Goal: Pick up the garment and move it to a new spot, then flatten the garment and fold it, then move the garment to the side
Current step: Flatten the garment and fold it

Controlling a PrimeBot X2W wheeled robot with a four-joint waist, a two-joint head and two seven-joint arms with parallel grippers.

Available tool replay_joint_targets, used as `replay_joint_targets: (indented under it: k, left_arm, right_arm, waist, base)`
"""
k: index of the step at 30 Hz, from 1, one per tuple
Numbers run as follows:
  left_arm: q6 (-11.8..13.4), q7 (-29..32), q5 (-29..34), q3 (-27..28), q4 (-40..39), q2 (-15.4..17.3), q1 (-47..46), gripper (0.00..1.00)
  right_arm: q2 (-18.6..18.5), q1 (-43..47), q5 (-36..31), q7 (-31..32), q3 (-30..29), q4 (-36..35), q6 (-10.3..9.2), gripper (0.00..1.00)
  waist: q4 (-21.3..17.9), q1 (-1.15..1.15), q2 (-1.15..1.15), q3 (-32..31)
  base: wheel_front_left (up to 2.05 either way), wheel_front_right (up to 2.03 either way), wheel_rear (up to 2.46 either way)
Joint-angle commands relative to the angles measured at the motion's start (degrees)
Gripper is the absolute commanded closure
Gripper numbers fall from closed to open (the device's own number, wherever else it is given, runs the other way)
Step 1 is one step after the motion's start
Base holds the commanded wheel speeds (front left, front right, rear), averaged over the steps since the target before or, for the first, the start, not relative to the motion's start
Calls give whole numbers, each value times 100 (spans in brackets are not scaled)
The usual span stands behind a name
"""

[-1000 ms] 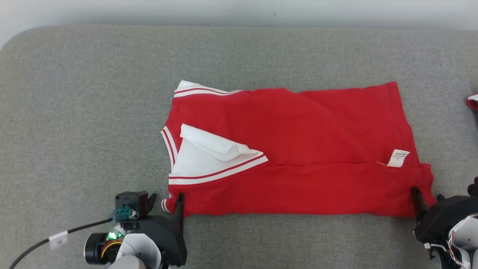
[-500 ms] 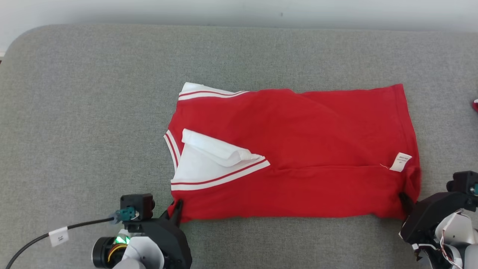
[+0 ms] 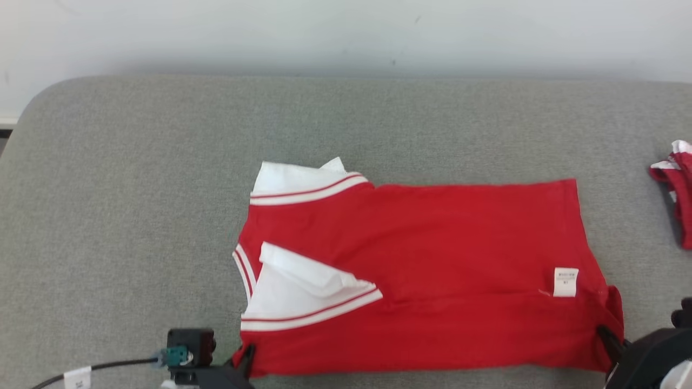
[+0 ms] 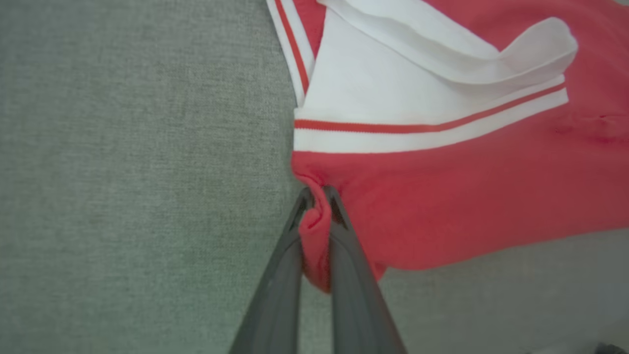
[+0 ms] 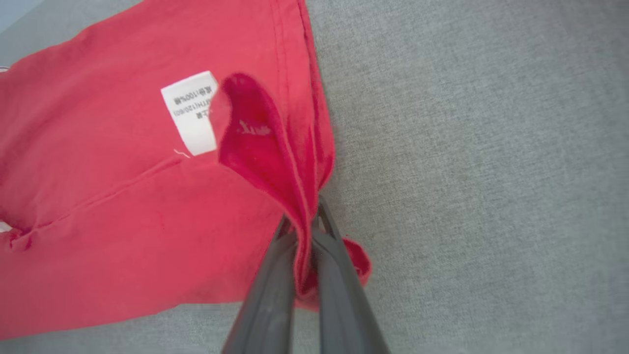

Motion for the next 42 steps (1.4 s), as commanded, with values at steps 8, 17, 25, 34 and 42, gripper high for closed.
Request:
replay_joint_targets:
  k: [8,17,25,34,42]
  left_arm:
    - [226,263,-59,-106,-362,279,626,100]
    - [585,537,-76,-123,-552,451,880,100]
    - [870,607,59,-84,-642,537,886,0]
    - [1262,542,168,216,-999,845,884,0]
    - [950,329,517,390,-1203,1068,-109,0]
  right_arm:
    - [12,457,238,33,-121,111,17,100]
    - [11,671,458,-183,-48,500,17,100]
    - [11,432,267,-732,-262,514,12,0]
    - [12,115,-62,-1088,-413,176,12,0]
    - [12,-361,-384,-1178,-222,-92,12,0]
  waist:
    - [-188,0,-1,-183]
    - [-185,0,-1,-167]
    - [-195,0,-1,-177]
    - [-209,0,-1,-235]
    - [-209,0,-1,-198]
  base:
    - [0,0,0]
    - [0,0,0]
    - [0,0,0]
    - [0,0,0]
    - [0,0,0]
